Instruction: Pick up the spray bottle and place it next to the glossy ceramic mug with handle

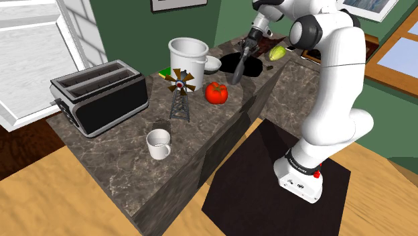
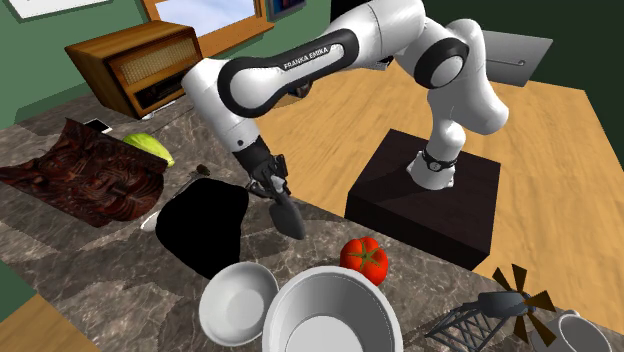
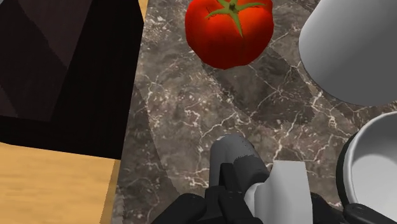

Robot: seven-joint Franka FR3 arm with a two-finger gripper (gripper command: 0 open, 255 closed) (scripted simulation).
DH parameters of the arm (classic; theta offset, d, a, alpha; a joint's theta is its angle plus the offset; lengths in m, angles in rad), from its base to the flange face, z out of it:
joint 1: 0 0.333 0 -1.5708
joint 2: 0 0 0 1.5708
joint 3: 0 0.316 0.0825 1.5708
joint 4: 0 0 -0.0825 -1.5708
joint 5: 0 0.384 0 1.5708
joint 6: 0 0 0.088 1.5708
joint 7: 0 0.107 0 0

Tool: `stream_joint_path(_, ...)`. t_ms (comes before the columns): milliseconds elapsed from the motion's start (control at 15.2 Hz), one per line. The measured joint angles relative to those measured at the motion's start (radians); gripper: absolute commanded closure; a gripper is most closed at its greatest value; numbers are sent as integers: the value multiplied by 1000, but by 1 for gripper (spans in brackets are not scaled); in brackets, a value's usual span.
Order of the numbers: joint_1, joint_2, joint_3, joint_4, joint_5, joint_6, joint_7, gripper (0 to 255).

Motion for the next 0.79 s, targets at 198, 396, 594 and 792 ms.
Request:
stream_joint_path(198, -6, -3, 0, 33, 0, -34, 12, 255)
stream_joint_path(396, -12, -7, 0, 70, 0, -72, 27, 255)
stream_joint_path(594, -18, -3, 3, 117, 3, -110, 44, 255)
stream_joint_path(792, -21, -8, 4, 145, 4, -140, 58, 255)
